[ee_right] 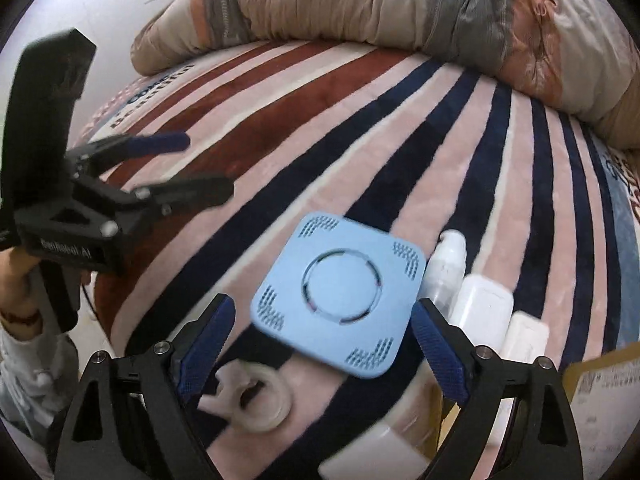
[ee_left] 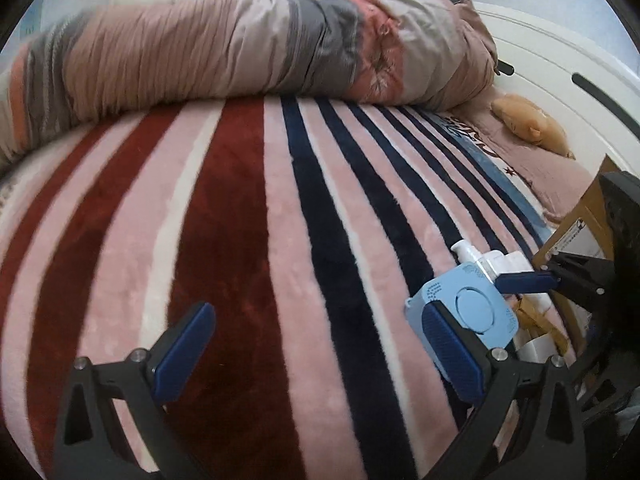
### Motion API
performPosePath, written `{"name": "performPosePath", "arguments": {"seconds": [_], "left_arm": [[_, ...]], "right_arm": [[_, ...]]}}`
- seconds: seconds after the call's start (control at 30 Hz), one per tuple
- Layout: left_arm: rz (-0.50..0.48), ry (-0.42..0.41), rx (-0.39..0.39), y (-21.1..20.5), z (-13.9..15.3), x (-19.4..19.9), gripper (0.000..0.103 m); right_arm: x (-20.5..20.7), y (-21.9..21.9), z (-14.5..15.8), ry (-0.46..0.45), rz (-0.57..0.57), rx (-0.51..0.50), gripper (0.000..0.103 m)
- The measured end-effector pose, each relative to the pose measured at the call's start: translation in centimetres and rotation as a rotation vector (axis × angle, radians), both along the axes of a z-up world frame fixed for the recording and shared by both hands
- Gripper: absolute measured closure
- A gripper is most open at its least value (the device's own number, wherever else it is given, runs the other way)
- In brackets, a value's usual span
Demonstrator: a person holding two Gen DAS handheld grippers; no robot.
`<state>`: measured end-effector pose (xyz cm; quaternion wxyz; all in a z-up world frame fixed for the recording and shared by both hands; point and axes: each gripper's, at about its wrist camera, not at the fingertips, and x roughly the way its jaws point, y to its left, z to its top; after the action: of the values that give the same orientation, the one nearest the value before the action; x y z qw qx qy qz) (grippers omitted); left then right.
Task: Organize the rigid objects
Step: 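Lower the right gripper onto the light-blue square device and close it, then carry the light-blue device into the cardboard box and open the right gripper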
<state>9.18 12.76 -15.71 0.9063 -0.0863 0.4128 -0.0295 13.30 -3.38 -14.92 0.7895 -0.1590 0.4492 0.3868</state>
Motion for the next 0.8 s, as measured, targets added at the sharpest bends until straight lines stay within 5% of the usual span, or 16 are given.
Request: {"name": "performPosePath", "arguments": {"seconds": [0.13, 0.4, 0.47, 0.57, 0.7, 0.8], "left_arm": [[-0.009, -0.001, -0.082, 0.7, 0.0, 0.1, 0.001], [-0.073, -0.024, -0.135, 0.9, 1.0, -0.3, 0.001], [-0.110, -0.008, -0.158, 0.6, 1.2, 0.1, 0.001], [-0.170, 0.016, -0.192, 0.0, 1.2, 0.2, 0.001], [-0.235, 0.040, -0.261, -1.1, 1.5, 0.1, 0.002], [-0.301, 0.025, -0.341, -2.1, 3.6, 0.0, 0.020]], "right_arm": [[1.1, 1.2, -0.5, 0.000, 0.025, 0.035, 0.010], [1.3, 2.4, -1.5, -0.009, 0.005, -0.057, 0.012], [1.3, 3.3, -2.1, -0.053, 0.004, -0.124, 0.025], [0.7, 3.0, -2.0, -0.079, 0.024, -0.127, 0.025], [-0.3, 1.8, 0.4, -0.145, 0.042, -0.036, 0.025], [-2.7, 1.1, 4.2, -0.252, 0.088, 0.034, 0.025]]}}
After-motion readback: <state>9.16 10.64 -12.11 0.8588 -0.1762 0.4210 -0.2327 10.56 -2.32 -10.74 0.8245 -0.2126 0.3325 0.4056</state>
